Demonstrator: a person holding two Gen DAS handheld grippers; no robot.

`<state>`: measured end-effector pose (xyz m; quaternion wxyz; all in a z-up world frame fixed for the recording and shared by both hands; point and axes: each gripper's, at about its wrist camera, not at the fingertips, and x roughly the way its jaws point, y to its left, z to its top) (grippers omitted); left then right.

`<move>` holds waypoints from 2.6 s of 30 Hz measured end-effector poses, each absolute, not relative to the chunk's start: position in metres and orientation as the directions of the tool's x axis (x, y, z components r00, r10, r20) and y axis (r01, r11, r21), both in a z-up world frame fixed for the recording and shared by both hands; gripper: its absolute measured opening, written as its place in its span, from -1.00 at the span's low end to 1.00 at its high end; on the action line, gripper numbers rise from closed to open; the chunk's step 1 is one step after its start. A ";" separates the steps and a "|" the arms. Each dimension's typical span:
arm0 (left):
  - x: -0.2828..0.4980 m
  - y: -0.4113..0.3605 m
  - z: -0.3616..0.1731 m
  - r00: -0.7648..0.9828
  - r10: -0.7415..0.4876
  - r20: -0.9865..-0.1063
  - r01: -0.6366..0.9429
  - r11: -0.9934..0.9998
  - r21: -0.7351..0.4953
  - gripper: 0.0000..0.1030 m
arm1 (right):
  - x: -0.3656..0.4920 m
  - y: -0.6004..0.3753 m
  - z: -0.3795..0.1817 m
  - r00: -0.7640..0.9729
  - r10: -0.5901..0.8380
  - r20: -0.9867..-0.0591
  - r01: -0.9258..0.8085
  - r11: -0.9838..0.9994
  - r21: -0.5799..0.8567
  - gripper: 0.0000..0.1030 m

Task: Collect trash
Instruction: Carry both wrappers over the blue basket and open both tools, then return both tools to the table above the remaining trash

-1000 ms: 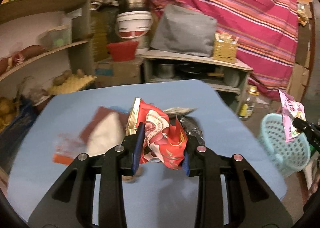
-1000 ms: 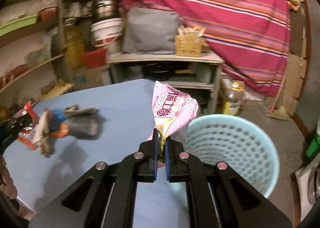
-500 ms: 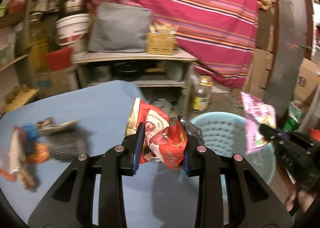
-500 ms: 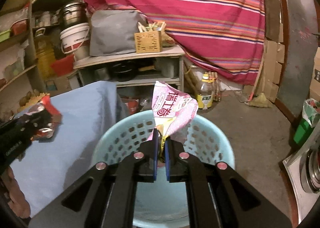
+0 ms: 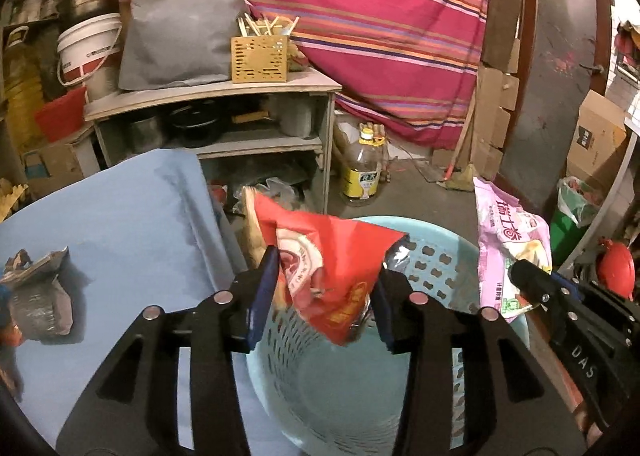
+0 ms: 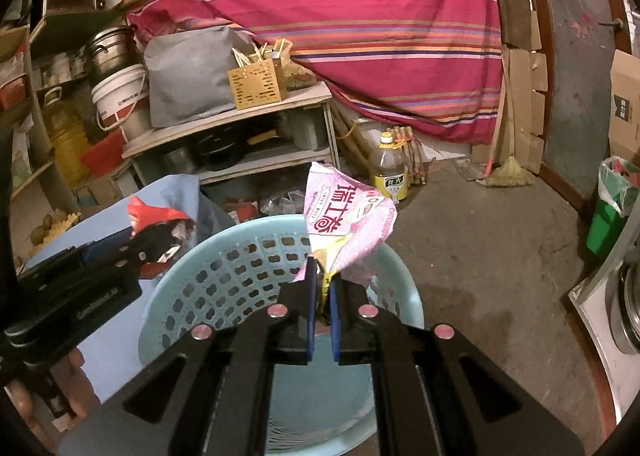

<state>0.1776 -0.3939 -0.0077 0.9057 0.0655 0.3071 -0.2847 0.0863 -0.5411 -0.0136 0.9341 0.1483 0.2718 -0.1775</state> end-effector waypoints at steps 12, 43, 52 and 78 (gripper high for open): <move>0.175 -0.351 0.006 0.712 -0.423 -0.561 0.483 0.874 -0.046 0.75 | 0.094 -0.528 -0.019 0.783 -0.231 -0.578 0.389 0.907 0.163 -0.84; 0.176 0.002 0.020 0.849 0.072 -0.524 -0.050 0.997 0.055 0.90 | 0.134 -0.406 -0.004 0.768 -0.328 -0.550 0.449 0.888 0.098 0.82; 0.185 0.049 -0.001 0.809 0.117 -0.576 -0.097 0.993 0.066 0.90 | 0.167 -0.331 -0.009 0.793 -0.250 -0.556 0.341 0.938 0.065 0.82; 0.215 0.078 -0.044 0.730 0.066 -0.680 -0.108 0.994 -0.019 0.84 | 0.200 -0.251 -0.020 0.799 -0.170 -0.577 0.211 0.977 0.004 0.82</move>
